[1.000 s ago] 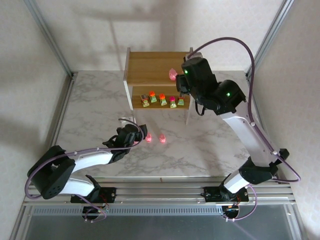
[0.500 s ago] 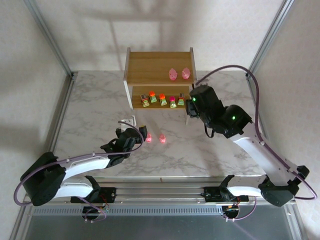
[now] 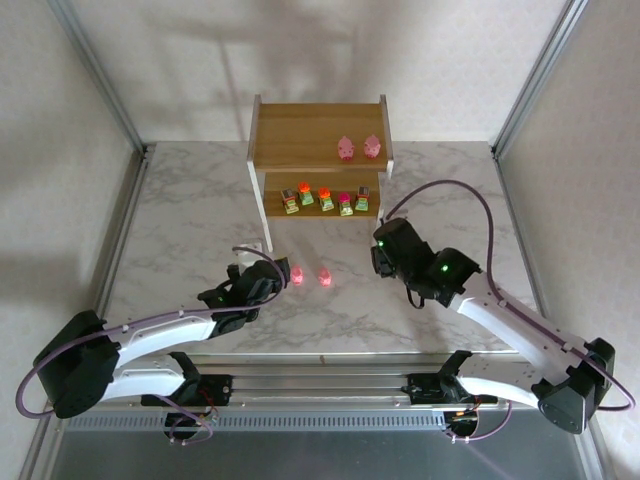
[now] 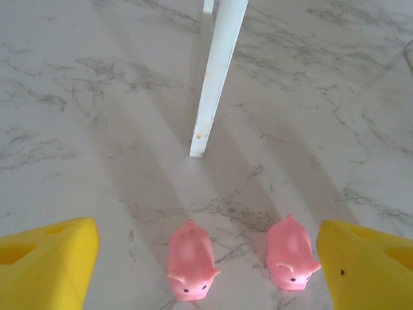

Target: Place and organize the plastic toys onto the shelf

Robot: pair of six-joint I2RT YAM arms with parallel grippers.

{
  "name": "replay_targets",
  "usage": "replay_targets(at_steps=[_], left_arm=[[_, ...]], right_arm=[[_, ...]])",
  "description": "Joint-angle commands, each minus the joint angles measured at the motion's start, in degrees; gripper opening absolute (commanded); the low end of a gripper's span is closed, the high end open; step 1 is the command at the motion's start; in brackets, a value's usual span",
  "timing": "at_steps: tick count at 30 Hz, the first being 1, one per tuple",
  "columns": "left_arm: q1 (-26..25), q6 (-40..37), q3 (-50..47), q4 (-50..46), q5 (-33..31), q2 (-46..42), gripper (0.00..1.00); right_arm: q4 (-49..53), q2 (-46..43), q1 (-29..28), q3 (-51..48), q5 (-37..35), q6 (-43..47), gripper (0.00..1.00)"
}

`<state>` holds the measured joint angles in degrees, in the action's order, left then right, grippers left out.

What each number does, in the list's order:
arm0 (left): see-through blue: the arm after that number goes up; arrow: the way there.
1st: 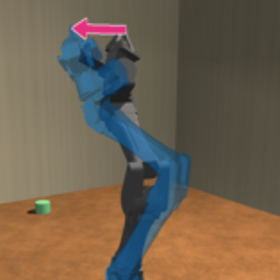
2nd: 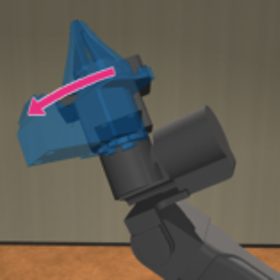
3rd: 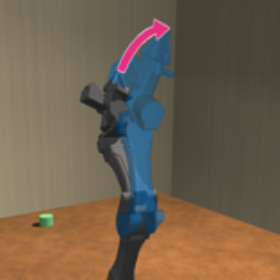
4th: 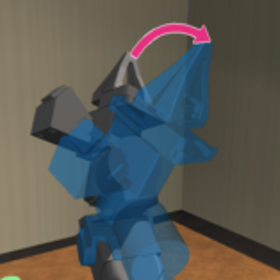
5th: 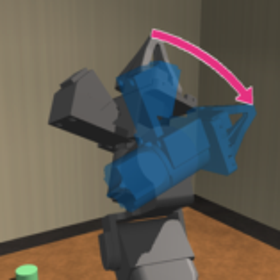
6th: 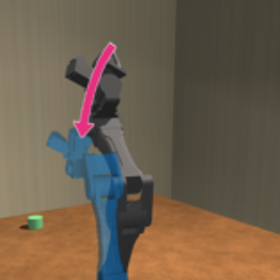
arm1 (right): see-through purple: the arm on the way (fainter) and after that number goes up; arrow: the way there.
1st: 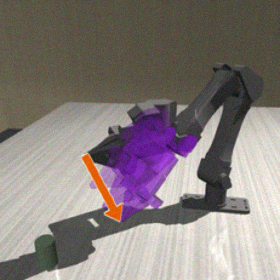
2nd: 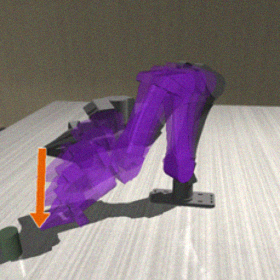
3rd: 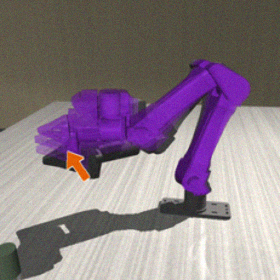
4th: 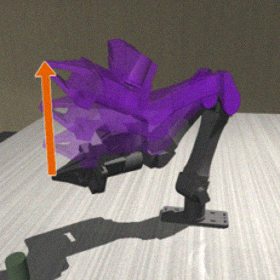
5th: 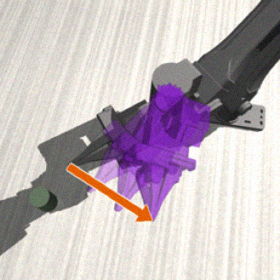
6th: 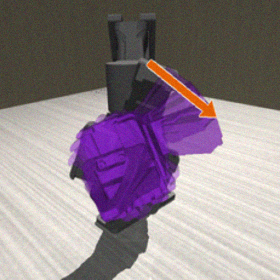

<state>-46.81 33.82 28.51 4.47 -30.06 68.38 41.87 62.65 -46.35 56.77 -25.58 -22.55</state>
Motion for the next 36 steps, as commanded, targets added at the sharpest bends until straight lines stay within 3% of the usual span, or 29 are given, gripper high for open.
replay_targets(at_steps=[1, 13, 21, 36], left_arm=[[-0.48, 2.94, 1.4, -3.81, -0.89, 0.1, 0.86], [0.11, 4.75, 6.16, -7.22, 3.34, 10.0, 0.83], [2.62, 6.29, 6.68, -8.54, 7.51, 11.74, 0.83], [5.21, 6.08, 8.2, -11.31, 11.81, 15.1, 0.78]], right_arm=[[-5.03, -2.29, 1.1, -4.73, 2.56, -1.96, 0.51], [-12.74, -7.06, 3.28, -17.73, 6.18, -2.15, 0.5], [-18.0, -8.38, 3.28, -24.07, 6.85, -3.44, 0.48], [-18.4, -11.44, 3.28, -25.75, 6.36, -4.03, 0.47]])
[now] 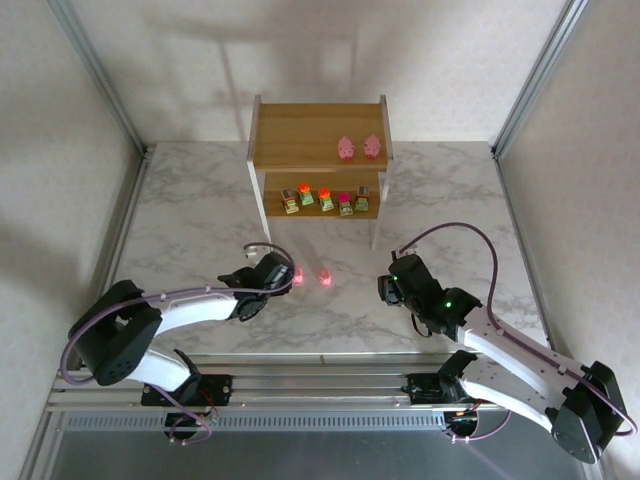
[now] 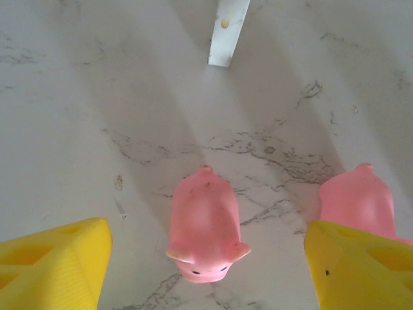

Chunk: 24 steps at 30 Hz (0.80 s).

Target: Place and organize the plastic toys onto the shelf

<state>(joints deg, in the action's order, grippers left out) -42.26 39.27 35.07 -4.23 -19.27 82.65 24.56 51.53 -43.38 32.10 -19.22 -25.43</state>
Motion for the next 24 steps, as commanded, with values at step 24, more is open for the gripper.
replay_targets(at_steps=[24], left_arm=[[2.89, 0.28, 3.91, -4.21, 2.75, 5.41, 0.63]], right_arm=[[-1.02, 0.48, 0.31, -0.83, -0.2, -1.15, 0.44]])
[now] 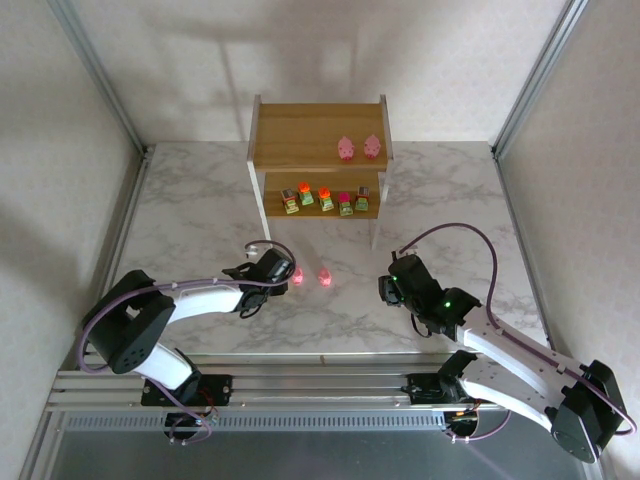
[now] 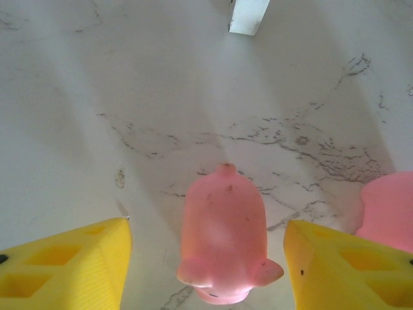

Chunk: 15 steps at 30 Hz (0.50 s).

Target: Place and organize the plastic toys onto the shelf

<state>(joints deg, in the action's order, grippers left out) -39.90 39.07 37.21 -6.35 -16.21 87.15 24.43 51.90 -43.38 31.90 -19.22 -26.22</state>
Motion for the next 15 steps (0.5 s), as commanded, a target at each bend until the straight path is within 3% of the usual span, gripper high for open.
replay_targets(at_steps=[1, 15], left_arm=[[0.62, 0.4, 1.83, -1.93, -0.32, 0.99, 0.61], [0.62, 0.68, 1.91, -2.27, -0.05, 1.53, 0.54]], right_arm=[[-0.89, 0.07, 0.26, -0.61, -0.2, -0.41, 0.44], [-0.85, -0.46, 0.26, -0.79, -0.37, -0.43, 0.39]])
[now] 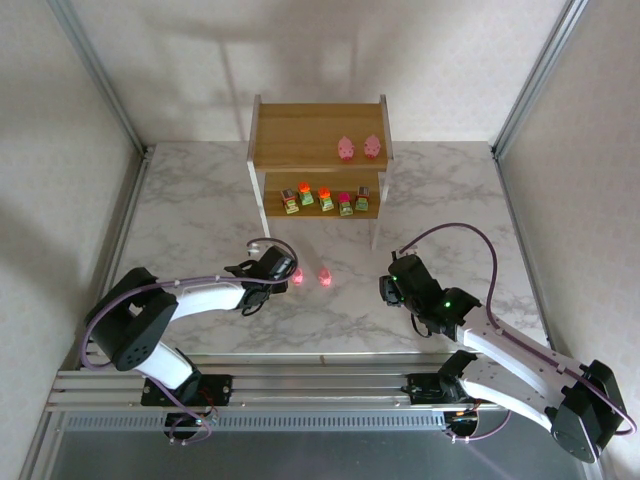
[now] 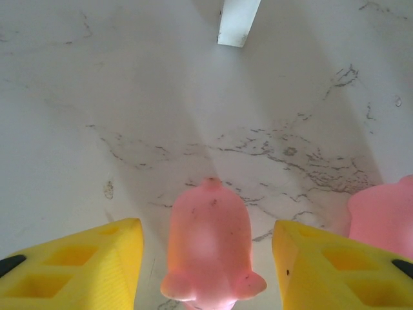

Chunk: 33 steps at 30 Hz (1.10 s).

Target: Place and organize the plastic toys onto the shelf

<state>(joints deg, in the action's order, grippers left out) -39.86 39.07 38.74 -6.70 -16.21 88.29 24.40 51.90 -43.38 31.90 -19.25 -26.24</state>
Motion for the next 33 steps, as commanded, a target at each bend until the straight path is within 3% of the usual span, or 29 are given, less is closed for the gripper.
replay_targets(at_steps=[1, 33], left_arm=[[0.57, 0.81, 0.29, -1.93, 0.03, 0.39, 0.53], [0.23, 0.41, 1.21, -3.34, -0.81, 0.33, 0.35]], right_arm=[[-0.85, -0.35, 0.3, -0.79, -0.35, -0.42, 0.38], [-0.83, -1.65, 0.28, -1.23, -0.34, -0.44, 0.33]])
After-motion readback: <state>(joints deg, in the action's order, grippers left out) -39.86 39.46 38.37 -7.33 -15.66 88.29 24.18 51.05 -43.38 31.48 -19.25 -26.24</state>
